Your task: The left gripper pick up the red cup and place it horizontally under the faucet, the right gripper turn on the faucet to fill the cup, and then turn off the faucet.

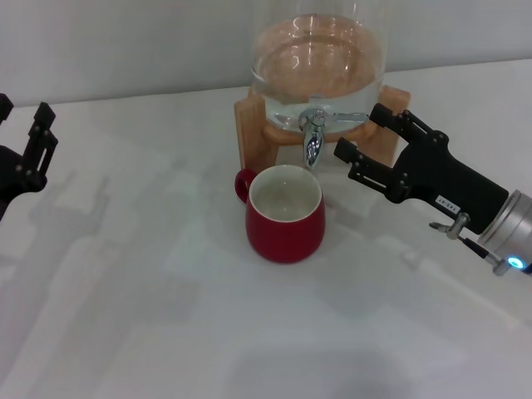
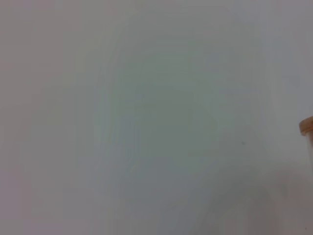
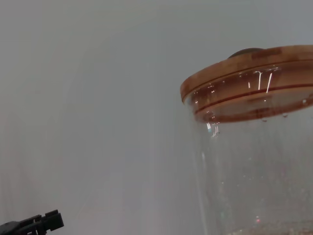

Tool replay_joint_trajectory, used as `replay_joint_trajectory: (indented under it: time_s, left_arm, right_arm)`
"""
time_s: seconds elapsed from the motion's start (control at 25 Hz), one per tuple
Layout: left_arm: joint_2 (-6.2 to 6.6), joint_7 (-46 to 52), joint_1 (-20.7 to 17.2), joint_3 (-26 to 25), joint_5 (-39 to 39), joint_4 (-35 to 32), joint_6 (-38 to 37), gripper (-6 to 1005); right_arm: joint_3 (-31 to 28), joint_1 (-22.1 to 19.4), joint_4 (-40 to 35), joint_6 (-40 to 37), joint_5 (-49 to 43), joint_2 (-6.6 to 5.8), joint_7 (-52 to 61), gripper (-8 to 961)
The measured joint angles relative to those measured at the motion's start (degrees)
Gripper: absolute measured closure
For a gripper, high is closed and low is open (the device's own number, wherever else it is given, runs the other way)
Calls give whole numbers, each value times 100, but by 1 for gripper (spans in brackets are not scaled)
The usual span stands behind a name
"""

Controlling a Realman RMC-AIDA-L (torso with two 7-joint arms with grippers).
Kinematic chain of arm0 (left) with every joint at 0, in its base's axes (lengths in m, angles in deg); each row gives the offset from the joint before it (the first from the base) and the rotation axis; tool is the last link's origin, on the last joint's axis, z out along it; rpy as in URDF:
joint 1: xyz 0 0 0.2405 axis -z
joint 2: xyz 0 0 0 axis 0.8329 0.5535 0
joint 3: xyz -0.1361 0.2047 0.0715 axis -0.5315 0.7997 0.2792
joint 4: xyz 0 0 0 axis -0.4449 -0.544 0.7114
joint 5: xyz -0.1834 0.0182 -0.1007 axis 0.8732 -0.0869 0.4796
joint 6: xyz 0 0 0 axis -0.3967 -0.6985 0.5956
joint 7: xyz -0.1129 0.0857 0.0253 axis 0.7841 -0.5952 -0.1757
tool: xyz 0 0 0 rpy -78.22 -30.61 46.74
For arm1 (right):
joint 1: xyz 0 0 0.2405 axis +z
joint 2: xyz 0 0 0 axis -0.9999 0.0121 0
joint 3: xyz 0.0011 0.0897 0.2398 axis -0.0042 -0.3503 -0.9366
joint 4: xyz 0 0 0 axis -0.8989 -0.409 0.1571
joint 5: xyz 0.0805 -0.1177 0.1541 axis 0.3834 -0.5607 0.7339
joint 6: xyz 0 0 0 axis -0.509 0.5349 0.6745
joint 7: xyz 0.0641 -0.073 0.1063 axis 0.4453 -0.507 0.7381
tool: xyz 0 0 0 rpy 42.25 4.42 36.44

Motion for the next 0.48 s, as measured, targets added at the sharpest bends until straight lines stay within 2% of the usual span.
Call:
replay_joint_trajectory:
  time_s: [0.48]
  left_arm:
    - [-9,0,9,0,-43,0,5,485]
  right_arm:
    - [69,-2,-6,-48,-66,0,65,111]
